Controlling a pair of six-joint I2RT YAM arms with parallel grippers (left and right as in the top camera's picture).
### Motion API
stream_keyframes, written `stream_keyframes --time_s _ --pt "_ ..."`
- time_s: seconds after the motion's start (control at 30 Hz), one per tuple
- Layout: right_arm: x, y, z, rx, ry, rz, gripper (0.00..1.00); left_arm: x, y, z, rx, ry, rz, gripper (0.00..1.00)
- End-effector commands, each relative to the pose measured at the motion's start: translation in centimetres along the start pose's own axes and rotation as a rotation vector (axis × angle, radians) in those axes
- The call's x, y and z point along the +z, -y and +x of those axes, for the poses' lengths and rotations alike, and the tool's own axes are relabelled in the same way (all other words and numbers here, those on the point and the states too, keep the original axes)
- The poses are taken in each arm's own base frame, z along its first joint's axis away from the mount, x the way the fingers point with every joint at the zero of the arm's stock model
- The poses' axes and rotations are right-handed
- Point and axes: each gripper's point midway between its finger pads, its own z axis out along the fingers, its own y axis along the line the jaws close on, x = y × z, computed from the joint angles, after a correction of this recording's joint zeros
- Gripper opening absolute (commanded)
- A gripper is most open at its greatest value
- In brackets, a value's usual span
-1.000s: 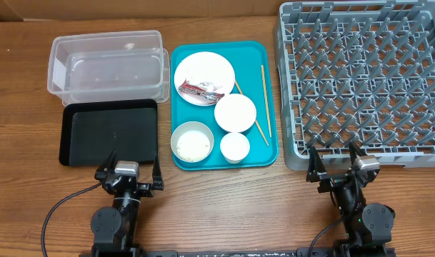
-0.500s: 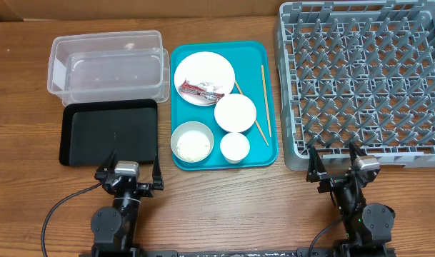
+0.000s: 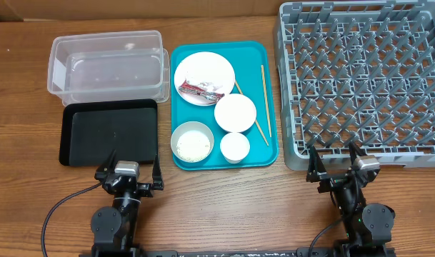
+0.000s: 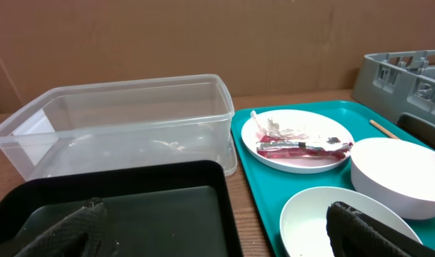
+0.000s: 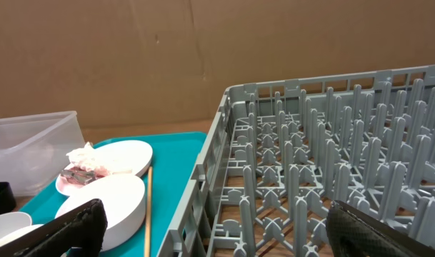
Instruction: Sort waste into correct bins and load items into the dishwasher
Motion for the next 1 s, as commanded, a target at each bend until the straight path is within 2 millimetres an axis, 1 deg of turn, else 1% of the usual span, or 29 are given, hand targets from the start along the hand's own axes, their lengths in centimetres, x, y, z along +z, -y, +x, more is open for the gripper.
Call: stream_keyframes --time_s 0.0,0.07,0.37,0.5,0.53,0.63,0.67,0.73,0.83,0.9,0.97 --pt "0.0 0.1 0.1 0.007 0.006 0.004 1.0 0.0 -0.5 0.0 -0.002 0.007 -0.026 1.0" --pt "0.0 0.0 0.1 0.007 0.007 0.004 1.0 -0.1 -0.9 0.1 0.005 0.003 -0.053 1.0" --pt "0.0 0.1 0.1 0.008 0.006 0.006 1.0 -0.1 -1.1 0.0 0.005 0.004 -0.061 1.0" --pt "0.0 0.0 0.2 0.008 0.006 0.003 1.0 -0.1 -1.5 -0.3 0.024 0.015 -0.083 1.0" --pt "0.0 0.0 0.2 0.008 0.005 0.0 1.0 -0.1 -1.1 -0.8 0.019 0.036 -0.064 1.0" --pt "0.0 -0.5 -0.6 0.05 0.032 -0.029 1.0 -0.3 1.4 -2.6 0.035 0.115 0.082 1.0" --pt "-0.1 -0.8 -1.1 0.059 0.054 -0.045 1.0 -0.4 2.4 -3.2 0.042 0.14 0.144 1.0" --pt "-0.3 -1.8 -2.8 0.056 0.118 -0.095 1.0 -0.8 3.8 -4.1 0.054 0.181 0.221 1.0" --pt "-0.8 -2.7 -4.9 0.043 0.178 -0.143 1.0 -1.3 4.2 -5.6 0.059 0.235 0.249 1.0" --pt "-1.2 -3.3 -6.1 0.035 0.199 -0.169 1.0 -1.9 4.3 -7.4 0.056 0.29 0.253 1.0" --pt "-1.6 -3.8 -7.5 0.028 0.225 -0.188 1.0 -2.7 4.5 -9.8 0.069 0.346 0.262 1.0"
